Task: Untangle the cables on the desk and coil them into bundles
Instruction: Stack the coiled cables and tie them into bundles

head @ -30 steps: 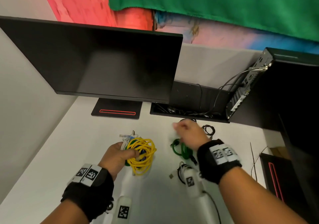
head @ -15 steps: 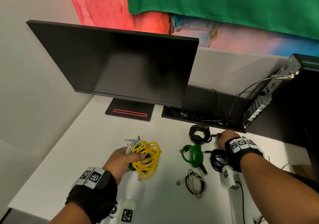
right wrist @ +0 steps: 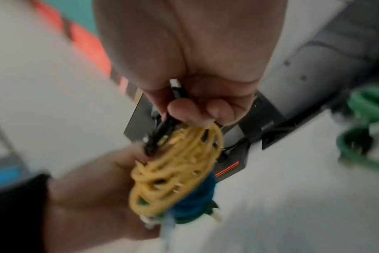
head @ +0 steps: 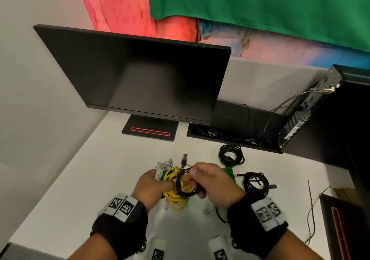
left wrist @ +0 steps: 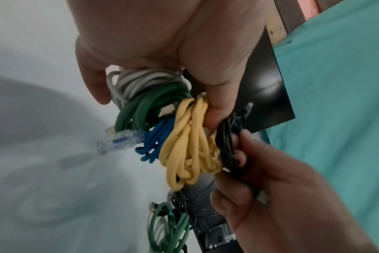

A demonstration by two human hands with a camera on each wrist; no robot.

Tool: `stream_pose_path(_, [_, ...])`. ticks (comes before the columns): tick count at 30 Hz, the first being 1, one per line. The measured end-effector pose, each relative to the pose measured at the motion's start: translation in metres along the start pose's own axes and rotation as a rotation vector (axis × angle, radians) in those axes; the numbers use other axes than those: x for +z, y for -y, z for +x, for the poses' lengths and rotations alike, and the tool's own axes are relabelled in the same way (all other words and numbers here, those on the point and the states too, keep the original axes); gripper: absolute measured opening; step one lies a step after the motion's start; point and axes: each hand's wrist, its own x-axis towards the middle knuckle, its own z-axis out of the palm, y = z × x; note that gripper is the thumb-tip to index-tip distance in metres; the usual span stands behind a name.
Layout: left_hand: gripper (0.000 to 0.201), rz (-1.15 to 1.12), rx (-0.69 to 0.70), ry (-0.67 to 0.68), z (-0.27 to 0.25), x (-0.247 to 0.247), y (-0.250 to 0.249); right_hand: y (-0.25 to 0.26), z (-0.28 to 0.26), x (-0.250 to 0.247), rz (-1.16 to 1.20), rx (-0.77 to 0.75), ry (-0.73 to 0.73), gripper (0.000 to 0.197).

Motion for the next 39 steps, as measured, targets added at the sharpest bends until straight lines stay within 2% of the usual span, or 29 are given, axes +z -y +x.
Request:
stream_pose_path(4, [0.043,-0.065,0.029,0.034,-0.009,-0.007,-0.009,-0.011,0.012,0.017,-0.558,-0.122,-0.118,0.024])
stream_pose_path(6, [0.045,-0.154,0.019,0.057,-0.013,-0.012,-0.011,-0.012,0.013,0.022,-0.709,-0.237,-0.189,0.026])
stream_pose_path(9, [0.05,-0.273,-0.008,0.105,-0.018,-0.017,-0.014,-0.007,0.012,0.034,-0.668,-0.387,-0.261,0.028])
stream_pose_path(12, [0.049,-0.314,-0.031,0.169,-0.021,-0.022,-0.02,-0.005,0.01,0.048,-0.631,-0.456,-0.294,0.032])
stream_pose_path(15, [0.051,-0.363,-0.053,0.213,-0.024,-0.027,-0.021,-0.006,0.01,0.056,-0.633,-0.457,-0.314,0.041])
stream_pose_path(19, [0.045,-0.455,-0.084,0.263,-0.027,-0.031,-0.019,-0.008,0.016,0.059,-0.663,-0.467,-0.338,0.037])
stream_pose_path(22, [0.062,-0.368,-0.072,0.261,-0.027,-0.025,-0.022,-0.006,0.021,0.059,-0.702,-0.436,-0.312,0.044])
stream_pose_path(26, [0.048,-0.388,-0.035,0.175,-0.023,-0.013,-0.027,0.003,0.027,0.057,-0.766,-0.443,-0.265,0.048])
stream_pose_path(30, [0.027,-0.444,0.018,0.173,-0.021,-0.011,-0.027,0.005,0.029,0.05,-0.592,-0.423,-0.25,0.038])
stream_pose_path(35, [0.034,-0.496,0.038,0.224,-0.022,-0.007,-0.024,-0.006,0.023,0.04,-0.352,-0.428,-0.272,0.039])
stream_pose_path(39, [0.035,-0.437,0.021,0.164,-0.019,0.005,-0.021,-0.015,0.019,0.032,-0.312,-0.391,-0.259,0.042])
